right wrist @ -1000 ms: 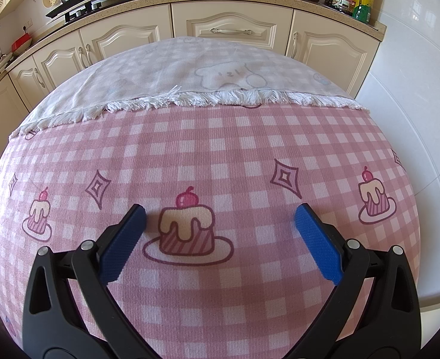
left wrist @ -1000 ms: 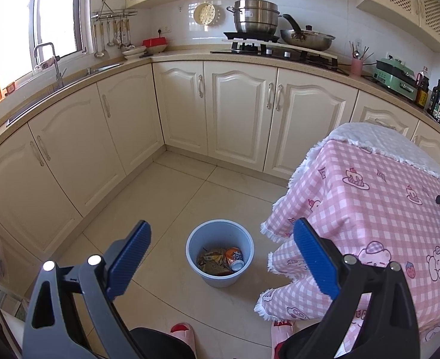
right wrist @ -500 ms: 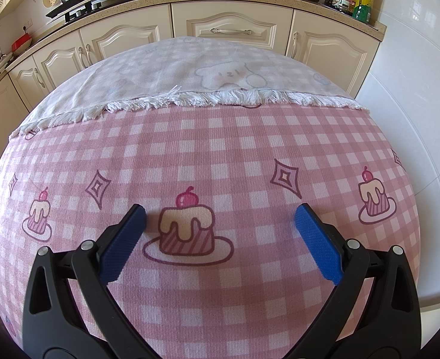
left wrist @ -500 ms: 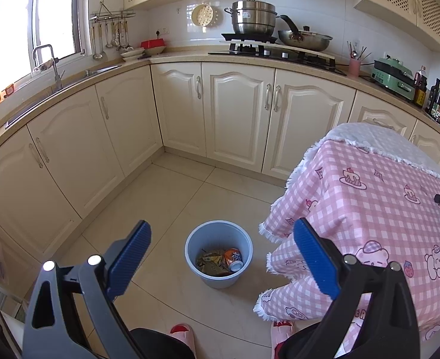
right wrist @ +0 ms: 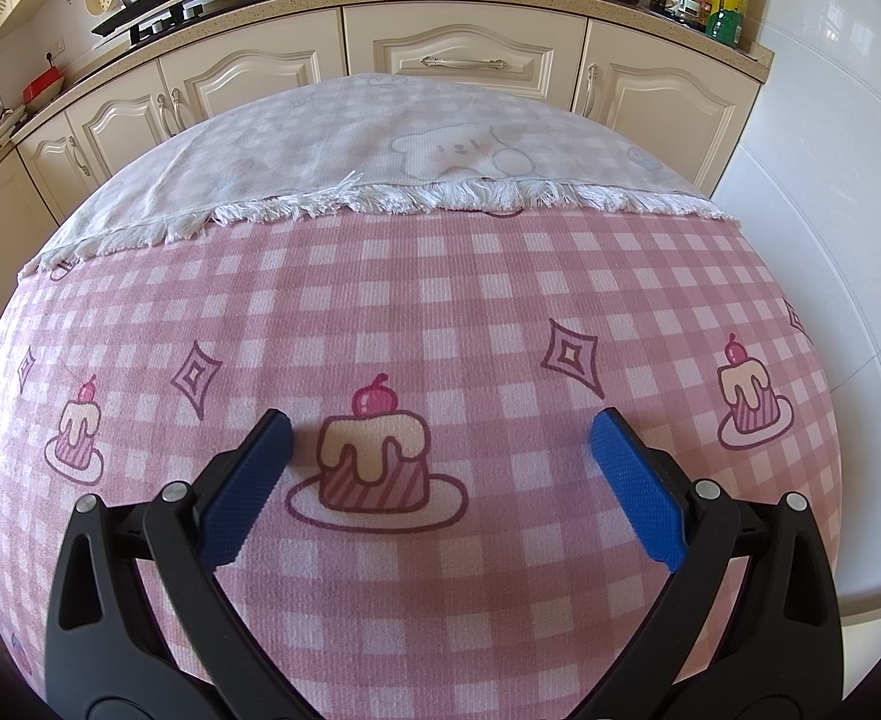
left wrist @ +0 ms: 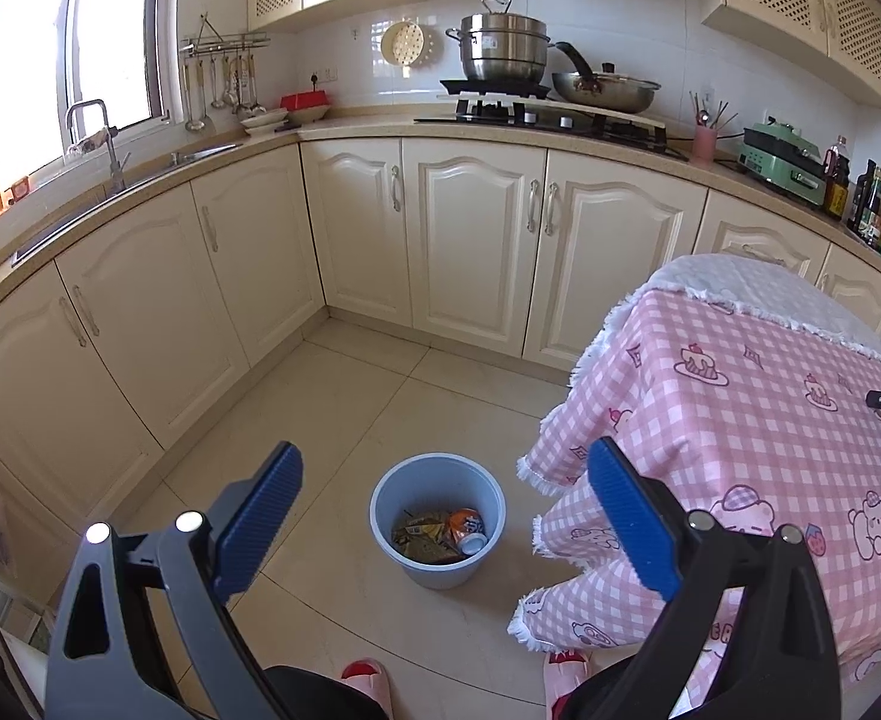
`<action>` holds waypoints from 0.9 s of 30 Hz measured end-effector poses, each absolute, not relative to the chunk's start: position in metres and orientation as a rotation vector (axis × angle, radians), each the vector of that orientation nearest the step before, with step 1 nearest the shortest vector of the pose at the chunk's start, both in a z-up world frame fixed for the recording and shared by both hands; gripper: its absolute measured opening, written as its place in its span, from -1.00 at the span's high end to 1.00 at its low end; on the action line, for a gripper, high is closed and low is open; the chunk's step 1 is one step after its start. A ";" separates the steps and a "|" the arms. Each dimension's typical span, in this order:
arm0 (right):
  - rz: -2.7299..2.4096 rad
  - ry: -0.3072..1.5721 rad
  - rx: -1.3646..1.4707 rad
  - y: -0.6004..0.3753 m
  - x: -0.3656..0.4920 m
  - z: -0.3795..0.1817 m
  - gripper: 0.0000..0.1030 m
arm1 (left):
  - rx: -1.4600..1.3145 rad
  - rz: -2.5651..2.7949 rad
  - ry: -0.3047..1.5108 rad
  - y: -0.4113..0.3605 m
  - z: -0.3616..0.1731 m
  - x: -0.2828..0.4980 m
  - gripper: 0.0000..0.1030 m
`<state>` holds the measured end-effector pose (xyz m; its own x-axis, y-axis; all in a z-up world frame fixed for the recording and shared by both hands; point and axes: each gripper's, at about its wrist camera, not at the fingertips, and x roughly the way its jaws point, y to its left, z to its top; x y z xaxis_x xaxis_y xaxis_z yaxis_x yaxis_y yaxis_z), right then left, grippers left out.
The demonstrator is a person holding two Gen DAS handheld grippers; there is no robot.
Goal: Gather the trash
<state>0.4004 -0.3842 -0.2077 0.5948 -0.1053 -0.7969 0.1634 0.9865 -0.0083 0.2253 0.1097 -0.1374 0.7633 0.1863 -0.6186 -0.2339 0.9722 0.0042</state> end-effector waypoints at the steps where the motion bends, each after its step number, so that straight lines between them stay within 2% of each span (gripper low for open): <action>1: -0.156 0.921 0.068 -0.384 0.401 -0.208 -0.89 | -0.073 0.232 0.662 0.109 -0.137 0.225 -0.82; 27: -0.156 0.921 0.068 -0.384 0.400 -0.208 -0.89 | -0.076 0.221 0.672 0.104 -0.141 0.225 -0.82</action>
<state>0.4003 -0.3842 -0.2076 0.5949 -0.1052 -0.7969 0.1634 0.9865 -0.0082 0.2247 0.1042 -0.1411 0.7602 0.1781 -0.6248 -0.2271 0.9739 0.0013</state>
